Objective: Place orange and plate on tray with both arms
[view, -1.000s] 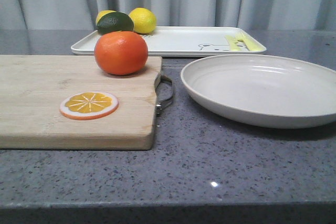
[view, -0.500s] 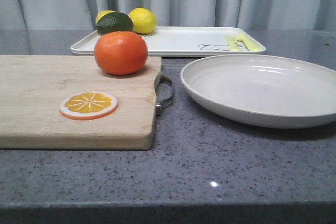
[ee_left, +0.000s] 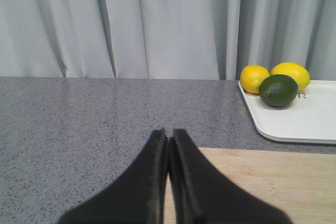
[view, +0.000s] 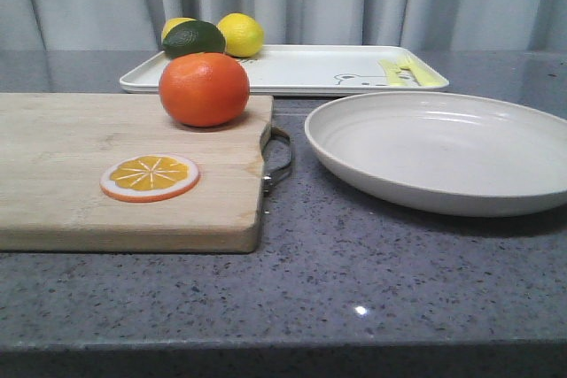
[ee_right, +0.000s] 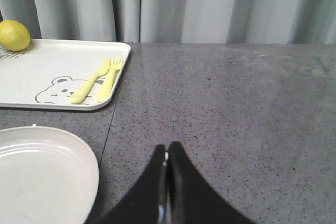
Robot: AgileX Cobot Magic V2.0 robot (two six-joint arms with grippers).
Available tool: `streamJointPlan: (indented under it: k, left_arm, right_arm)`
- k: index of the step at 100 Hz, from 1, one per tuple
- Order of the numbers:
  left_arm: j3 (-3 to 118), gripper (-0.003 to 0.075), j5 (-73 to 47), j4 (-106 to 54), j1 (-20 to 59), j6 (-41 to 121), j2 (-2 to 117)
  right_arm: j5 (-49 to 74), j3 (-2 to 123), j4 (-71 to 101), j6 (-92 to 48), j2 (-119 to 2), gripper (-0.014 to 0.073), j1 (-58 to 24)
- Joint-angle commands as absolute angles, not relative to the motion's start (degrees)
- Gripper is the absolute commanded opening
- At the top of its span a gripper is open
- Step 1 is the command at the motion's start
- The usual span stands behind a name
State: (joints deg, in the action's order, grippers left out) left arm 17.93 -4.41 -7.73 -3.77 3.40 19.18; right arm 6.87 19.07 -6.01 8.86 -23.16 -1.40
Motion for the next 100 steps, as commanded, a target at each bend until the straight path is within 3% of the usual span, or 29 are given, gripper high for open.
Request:
streamJointPlan:
  k: [1, 62, 76, 100]
  left_arm:
    - [20.12, -0.002, 0.77, -7.84, -3.92, 3.4, 20.16]
    - [20.12, -0.0012, 0.99, -7.84, -3.92, 3.4, 20.25]
    - [20.12, 0.0085, 0.99, -7.84, -3.92, 3.4, 20.25]
    - [20.12, 0.0379, 0.99, -7.84, -3.92, 3.4, 20.25]
  right_arm:
    - [1.84, 21.29, -6.8, 8.98, -24.1, -0.0066, -1.04]
    - [2.28, 21.29, -6.8, 8.98, -24.1, -0.0066, -1.04]
    - [2.24, 21.29, -6.8, 8.98, -24.1, -0.0066, -1.04]
    - [2.24, 21.29, -6.8, 8.98, -24.1, -0.0066, -1.04]
